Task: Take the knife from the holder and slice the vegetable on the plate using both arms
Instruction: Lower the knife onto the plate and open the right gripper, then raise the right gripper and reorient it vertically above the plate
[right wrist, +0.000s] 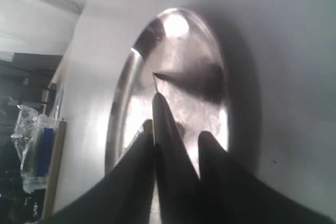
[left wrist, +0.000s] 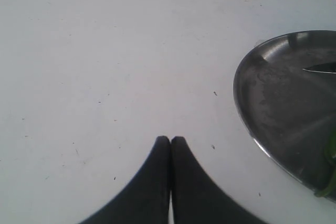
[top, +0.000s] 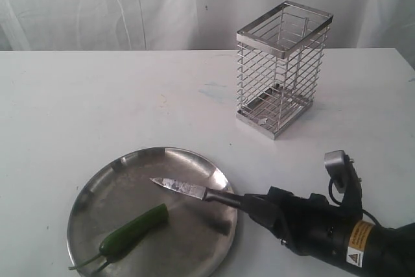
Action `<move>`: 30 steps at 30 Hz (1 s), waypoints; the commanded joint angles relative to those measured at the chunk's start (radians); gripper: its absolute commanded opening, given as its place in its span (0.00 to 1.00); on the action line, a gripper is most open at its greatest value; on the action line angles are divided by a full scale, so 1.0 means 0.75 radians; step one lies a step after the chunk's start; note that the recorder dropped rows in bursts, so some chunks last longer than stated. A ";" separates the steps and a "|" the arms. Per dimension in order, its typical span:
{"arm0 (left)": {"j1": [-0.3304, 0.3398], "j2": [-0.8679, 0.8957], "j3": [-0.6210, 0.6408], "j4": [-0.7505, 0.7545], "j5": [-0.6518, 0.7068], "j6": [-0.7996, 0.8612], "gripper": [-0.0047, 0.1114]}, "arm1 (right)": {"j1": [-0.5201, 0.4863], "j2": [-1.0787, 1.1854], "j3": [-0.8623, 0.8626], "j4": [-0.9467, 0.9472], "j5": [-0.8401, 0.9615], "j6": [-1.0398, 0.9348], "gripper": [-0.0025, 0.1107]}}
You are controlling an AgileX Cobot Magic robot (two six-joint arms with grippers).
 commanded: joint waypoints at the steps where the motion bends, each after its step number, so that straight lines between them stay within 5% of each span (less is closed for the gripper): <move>1: -0.007 -0.006 0.004 -0.013 -0.004 0.005 0.04 | -0.001 0.001 -0.002 -0.008 0.054 -0.043 0.39; 17: -0.007 -0.006 0.004 -0.013 -0.004 0.005 0.04 | -0.001 -0.066 -0.034 0.003 0.194 -0.236 0.42; 23: -0.007 -0.006 0.004 -0.013 -0.004 0.005 0.04 | -0.004 -0.249 -0.170 0.026 0.522 -0.240 0.42; 26: -0.007 -0.006 0.004 -0.013 -0.004 0.005 0.04 | -0.004 -0.351 -0.318 -0.171 0.965 -0.144 0.42; 30: -0.007 -0.006 0.004 -0.013 -0.004 0.005 0.04 | -0.001 -0.444 -0.511 -0.934 1.369 0.482 0.42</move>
